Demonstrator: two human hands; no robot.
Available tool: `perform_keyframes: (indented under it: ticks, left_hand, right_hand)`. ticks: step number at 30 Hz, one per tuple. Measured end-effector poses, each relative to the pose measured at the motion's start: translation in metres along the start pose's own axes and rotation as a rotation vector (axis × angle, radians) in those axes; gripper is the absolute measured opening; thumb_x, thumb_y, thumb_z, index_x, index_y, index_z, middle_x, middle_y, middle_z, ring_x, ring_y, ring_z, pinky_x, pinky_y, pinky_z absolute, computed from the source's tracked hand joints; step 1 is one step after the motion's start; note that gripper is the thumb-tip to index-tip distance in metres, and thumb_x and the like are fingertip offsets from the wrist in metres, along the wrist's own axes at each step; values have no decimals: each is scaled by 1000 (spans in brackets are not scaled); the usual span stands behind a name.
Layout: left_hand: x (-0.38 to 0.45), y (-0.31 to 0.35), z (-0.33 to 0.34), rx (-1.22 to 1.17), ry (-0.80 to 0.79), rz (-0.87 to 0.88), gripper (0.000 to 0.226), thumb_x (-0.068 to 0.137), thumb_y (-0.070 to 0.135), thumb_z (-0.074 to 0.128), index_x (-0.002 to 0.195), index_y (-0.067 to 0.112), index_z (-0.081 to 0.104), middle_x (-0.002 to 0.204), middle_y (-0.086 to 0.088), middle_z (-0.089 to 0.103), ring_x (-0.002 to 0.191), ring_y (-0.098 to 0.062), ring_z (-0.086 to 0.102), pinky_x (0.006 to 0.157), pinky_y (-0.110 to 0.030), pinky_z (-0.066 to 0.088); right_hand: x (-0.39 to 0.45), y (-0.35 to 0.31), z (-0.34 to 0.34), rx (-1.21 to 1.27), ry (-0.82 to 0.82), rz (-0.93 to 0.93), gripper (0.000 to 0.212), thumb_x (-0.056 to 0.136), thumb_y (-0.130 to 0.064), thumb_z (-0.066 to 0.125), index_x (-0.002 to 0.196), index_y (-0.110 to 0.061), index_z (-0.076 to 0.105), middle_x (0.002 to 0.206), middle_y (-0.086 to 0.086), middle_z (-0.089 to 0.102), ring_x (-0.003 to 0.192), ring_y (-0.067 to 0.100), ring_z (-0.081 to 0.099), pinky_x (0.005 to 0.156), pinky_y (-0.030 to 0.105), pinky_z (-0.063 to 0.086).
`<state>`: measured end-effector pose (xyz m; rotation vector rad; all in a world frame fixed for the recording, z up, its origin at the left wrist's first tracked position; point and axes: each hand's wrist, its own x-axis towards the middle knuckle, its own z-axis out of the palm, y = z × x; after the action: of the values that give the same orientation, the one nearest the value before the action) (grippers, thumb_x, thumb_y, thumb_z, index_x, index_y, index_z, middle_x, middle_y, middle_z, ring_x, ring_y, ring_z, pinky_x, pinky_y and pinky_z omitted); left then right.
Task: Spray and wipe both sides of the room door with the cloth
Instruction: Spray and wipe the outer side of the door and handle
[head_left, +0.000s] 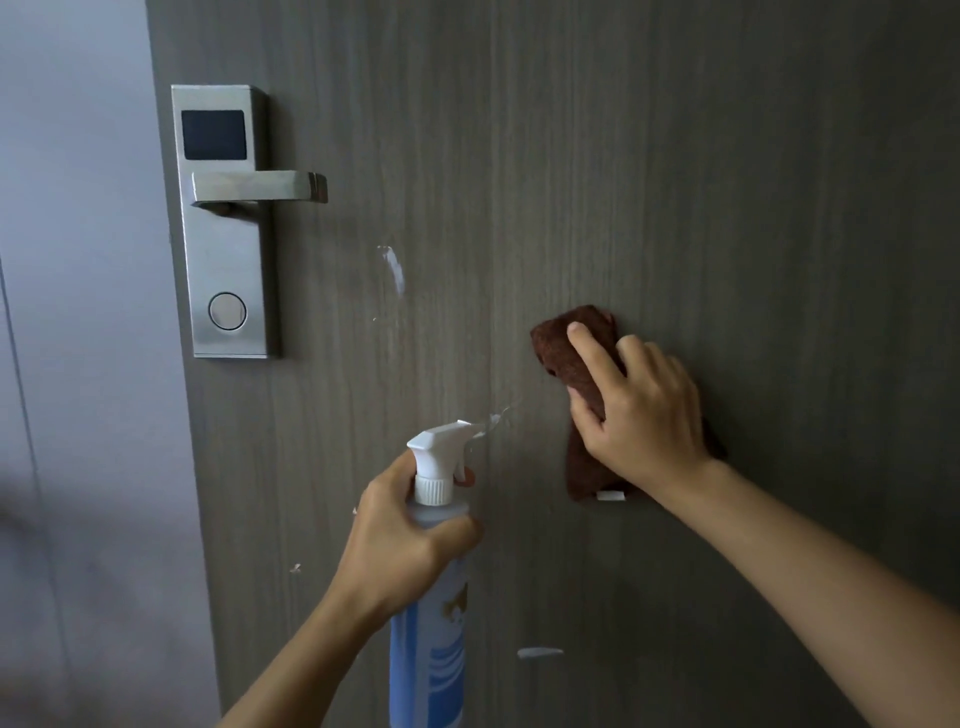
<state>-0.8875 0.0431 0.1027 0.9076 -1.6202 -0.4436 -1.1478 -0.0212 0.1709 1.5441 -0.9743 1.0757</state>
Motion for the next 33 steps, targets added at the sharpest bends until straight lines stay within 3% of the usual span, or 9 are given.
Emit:
perform_keyframes:
  ticks: [7,17,21,25,28,30,33]
  left_hand:
    - [-4,-6,-13,7,75,-42,33,64,20,79,96,26,74,85,-3,76,74,-27,73,67,-52,62]
    - [-12,-11,-25,-21,55,-41,35,65,17,79,99,24,74,83,-5,76,72,-25,74,63,-43,63]
    - [-15,-12,-37,-85,127,-24,45,60,33,80,104,23,74,93,-5,78,77,-24,75,65,-40,64]
    - [-17,-11,-45,-109,183,-52,43,60,19,80,103,22,75,95,-2,80,78,-24,76,68,-47,63]
    - [-20,-12,-54,-109,180,-39,45,57,28,81,102,28,75,96,-3,79,78,-25,76,68,-49,63]
    - [-21,-12,-61,-105,174,-27,43,56,34,80,99,38,76,96,-2,79,79,-27,75,67,-46,63]
    - [-19,-10,-69,-99,166,-9,42,56,39,79,98,45,73,96,-2,78,78,-25,74,67,-42,63]
  right_hand:
    - [-3,-2,5,12,33,26,59,92,-31,63,147,-14,52,92,12,51,77,31,50,65,43,45]
    - [-6,-8,9,29,73,77,57,94,-33,60,147,-15,50,92,13,51,77,32,51,64,46,46]
    - [-13,-45,13,74,111,205,57,93,-33,63,146,-12,56,91,15,53,79,36,53,67,46,45]
    - [-49,-108,29,118,16,-106,63,90,-32,71,148,-12,56,89,11,54,75,32,50,66,42,37]
    - [-43,-99,25,120,-11,-280,60,87,-30,71,145,-16,59,86,7,53,73,29,47,65,41,34]
    - [-27,-78,18,80,15,-229,60,87,-30,70,145,-17,60,85,9,51,74,33,48,64,43,37]
    - [-11,-56,15,50,78,65,59,87,-27,71,144,-16,59,87,12,52,77,35,52,67,45,39]
